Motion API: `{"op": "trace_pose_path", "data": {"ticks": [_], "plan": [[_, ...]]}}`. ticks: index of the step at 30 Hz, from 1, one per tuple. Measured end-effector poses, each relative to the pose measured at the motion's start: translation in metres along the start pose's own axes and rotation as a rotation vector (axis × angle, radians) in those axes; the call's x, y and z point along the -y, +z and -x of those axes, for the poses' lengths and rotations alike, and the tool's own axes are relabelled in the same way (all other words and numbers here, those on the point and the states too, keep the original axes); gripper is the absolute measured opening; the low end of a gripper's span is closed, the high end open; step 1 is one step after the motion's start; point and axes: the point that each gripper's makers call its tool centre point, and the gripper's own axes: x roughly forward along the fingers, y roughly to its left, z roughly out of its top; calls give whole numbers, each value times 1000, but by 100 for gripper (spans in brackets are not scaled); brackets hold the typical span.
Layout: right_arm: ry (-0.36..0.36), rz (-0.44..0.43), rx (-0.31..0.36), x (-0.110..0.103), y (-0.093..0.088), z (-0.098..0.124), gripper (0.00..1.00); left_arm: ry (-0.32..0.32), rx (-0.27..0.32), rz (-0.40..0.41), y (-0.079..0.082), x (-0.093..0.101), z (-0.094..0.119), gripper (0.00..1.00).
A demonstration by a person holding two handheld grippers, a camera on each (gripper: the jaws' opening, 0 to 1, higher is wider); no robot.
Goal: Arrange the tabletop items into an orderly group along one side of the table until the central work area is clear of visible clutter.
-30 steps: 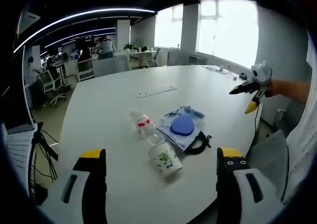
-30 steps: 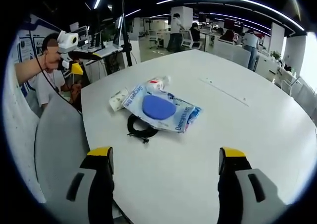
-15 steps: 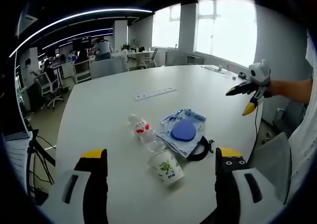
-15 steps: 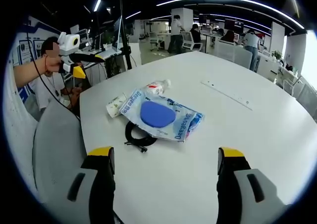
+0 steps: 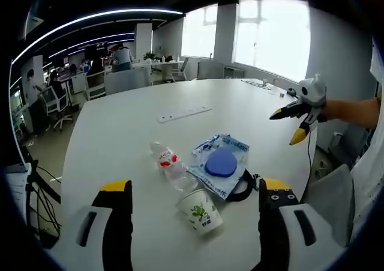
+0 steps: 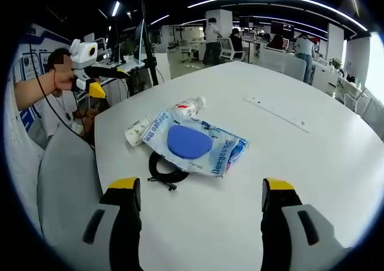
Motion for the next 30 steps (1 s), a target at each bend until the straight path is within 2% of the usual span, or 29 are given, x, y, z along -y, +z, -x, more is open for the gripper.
{"op": "trace_pose_path", "data": {"ticks": [16, 30], "plan": [[0, -45, 9, 4, 1, -15, 78, -25, -15, 21, 0, 5, -24, 82], [0, -95, -3, 7, -4, -34, 70, -48, -54, 27, -6, 12, -47, 74]]}}
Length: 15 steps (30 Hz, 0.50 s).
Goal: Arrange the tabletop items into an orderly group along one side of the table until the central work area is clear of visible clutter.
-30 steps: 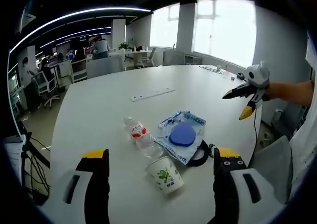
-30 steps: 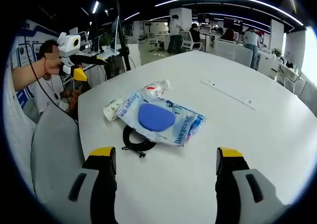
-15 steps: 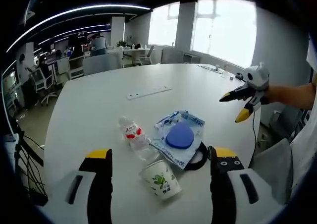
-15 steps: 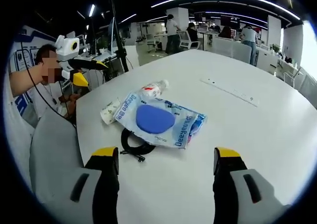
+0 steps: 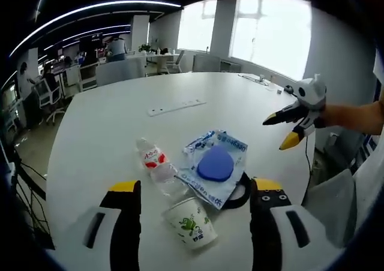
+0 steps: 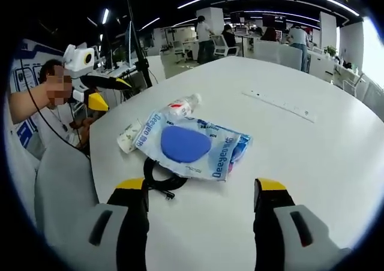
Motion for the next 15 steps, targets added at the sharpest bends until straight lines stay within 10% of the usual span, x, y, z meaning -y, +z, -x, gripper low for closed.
{"op": "trace_pose_path", "data": {"ticks": [15], "plan": [[-10, -64, -7, 6, -5, -17, 58, -12, -34, 36, -9, 0, -14, 64]]}}
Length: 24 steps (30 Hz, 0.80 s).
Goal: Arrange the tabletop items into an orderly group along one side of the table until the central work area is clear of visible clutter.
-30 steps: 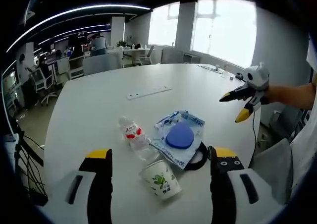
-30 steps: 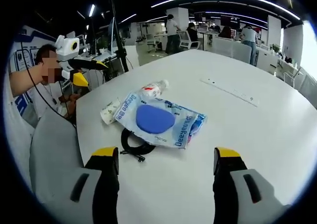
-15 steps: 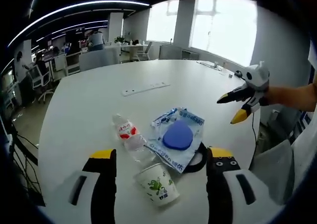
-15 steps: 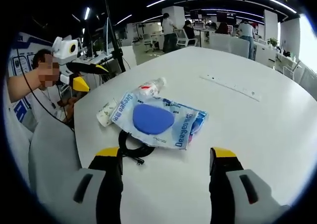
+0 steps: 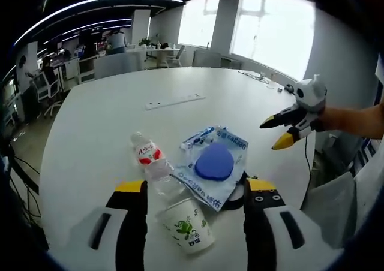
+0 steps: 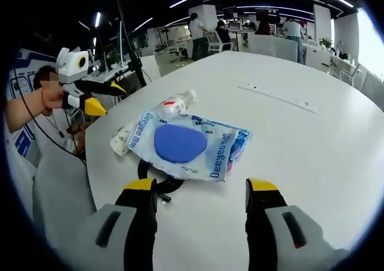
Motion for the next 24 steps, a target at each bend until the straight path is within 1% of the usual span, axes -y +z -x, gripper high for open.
{"op": "trace_pose_path", "data": {"ticks": [8, 10, 14, 21, 24], "plan": [[-9, -21, -3, 5, -1, -9, 52, -9, -15, 17, -4, -1, -9, 60], [-8, -32, -5, 6, -2, -12, 51, -7, -24, 18, -5, -2, -11, 57], [-11, -44, -11, 8, -3, -17, 50, -12, -27, 36, -6, -3, -16, 55], [-24, -59, -15, 14, -5, -21, 46, -8, -56, 63, -12, -5, -26, 51], [-30, -67, -13, 17, -6, -22, 44, 5, -72, 79, -13, -7, -29, 45]]}}
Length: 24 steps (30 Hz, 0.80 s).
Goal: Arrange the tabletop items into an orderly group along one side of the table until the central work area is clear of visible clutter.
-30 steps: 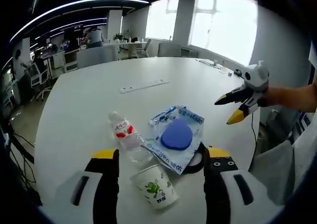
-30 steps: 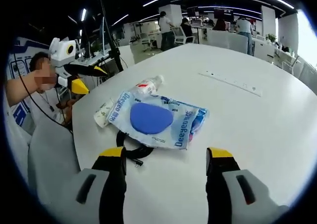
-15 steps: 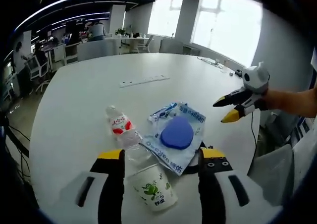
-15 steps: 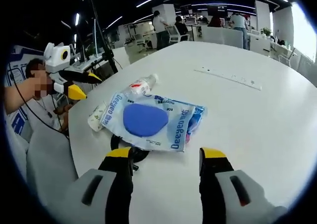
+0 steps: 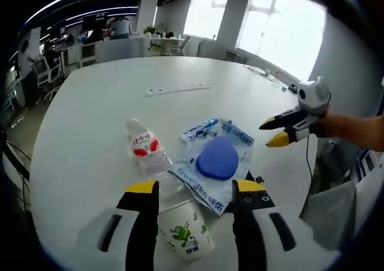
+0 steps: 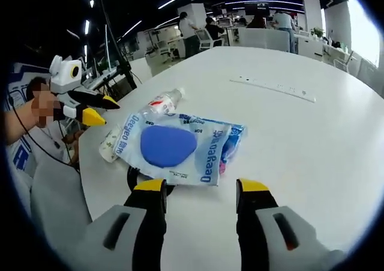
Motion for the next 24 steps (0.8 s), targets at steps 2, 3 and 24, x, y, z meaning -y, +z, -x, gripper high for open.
{"op": "trace_pose_path", "data": {"ticks": [2, 3, 24], "plan": [[-4, -5, 0, 2, -1, -1, 44, 7, -7, 5, 0, -2, -2, 42], [-7, -11, -1, 3, -2, -2, 43, 11, -10, 10, 1, -3, -3, 42], [-15, -96, 6, 13, -5, -17, 25, 25, -74, 57, -7, -8, -18, 28]]}}
